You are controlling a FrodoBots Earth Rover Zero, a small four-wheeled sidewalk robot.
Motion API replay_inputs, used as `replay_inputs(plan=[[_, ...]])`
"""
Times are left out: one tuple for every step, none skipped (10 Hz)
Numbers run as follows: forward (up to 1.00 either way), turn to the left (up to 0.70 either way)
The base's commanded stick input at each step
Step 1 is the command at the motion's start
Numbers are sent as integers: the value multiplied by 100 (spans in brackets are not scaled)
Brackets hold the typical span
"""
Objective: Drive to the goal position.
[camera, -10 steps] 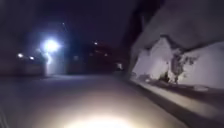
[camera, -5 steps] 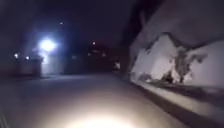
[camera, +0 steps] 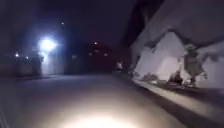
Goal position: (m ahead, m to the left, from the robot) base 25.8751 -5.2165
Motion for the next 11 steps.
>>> replay_inputs(plan=[[70, -35], [70, -35], [70, -35], [70, -32], [70, -3], [70, 0], [70, 0], [70, 0], [70, 0], [70, 0], [70, 0]])
